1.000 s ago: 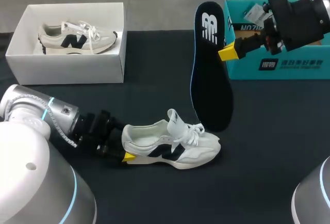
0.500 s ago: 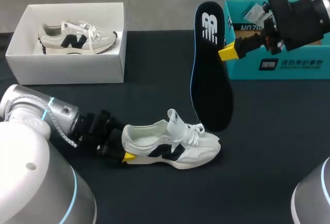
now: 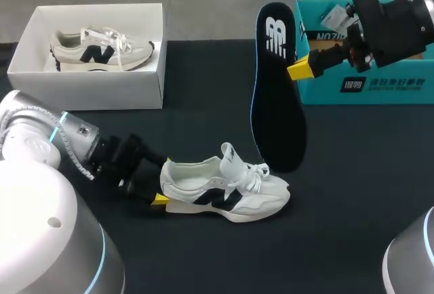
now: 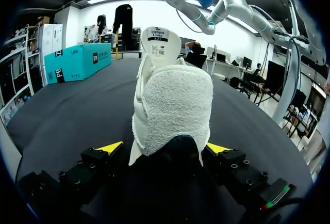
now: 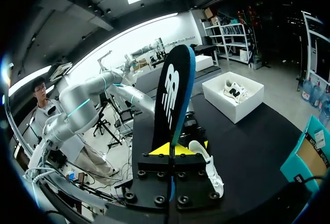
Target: Take the shoe out of the shoebox, open the shoe tongue, remove and reinsert the insole, then place the shoe into the shoebox
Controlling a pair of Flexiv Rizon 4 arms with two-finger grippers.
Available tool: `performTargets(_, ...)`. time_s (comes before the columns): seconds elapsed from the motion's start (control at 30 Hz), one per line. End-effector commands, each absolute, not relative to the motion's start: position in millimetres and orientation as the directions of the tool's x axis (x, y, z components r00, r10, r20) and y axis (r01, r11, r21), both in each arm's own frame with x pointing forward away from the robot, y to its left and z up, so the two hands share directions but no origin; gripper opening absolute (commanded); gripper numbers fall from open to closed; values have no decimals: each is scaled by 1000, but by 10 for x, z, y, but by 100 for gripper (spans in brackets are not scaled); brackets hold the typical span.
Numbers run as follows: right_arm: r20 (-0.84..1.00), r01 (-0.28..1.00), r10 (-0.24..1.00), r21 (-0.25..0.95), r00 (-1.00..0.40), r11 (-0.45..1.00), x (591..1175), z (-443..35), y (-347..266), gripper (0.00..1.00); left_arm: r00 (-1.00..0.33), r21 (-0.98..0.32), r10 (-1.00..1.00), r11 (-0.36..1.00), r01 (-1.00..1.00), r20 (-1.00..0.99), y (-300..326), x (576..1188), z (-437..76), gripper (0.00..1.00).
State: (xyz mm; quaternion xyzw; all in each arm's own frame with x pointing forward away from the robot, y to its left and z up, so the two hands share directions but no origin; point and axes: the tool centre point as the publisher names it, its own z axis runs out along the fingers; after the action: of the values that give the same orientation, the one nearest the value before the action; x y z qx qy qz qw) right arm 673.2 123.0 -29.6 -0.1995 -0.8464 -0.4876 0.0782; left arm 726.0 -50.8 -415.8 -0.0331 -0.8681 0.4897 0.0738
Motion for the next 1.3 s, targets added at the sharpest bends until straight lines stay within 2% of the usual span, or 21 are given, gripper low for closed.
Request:
performTargets(0.03, 329, 416, 261, 791, -907, 448, 6754, -295, 1253, 0, -989, -840, 119, 543, -12, 90, -534, 7198, -4082, 100)
performTargets(0.43, 329, 416, 261, 791, -907, 448, 6754, -295, 1253, 0, -989, -829, 123, 559, -1, 83, -523, 7174, -4043, 100)
performTargets(0.9, 329, 416, 261, 791, -907, 448, 6754, -295, 1253, 0, -992, -699, 101, 715, 16, 81, -491, 7111, -3878, 100)
performTargets(1.2, 329, 416, 261, 791, -907, 448, 6754, -295, 1253, 0, -995, -533, 73, 846, 24, 72, -482, 7108, -3792, 100)
performTargets(1.3, 329, 416, 261, 791, -907, 448, 6754, -295, 1253, 0, -994, -544, 85, 839, 31, 74, -478, 7093, -3775, 100)
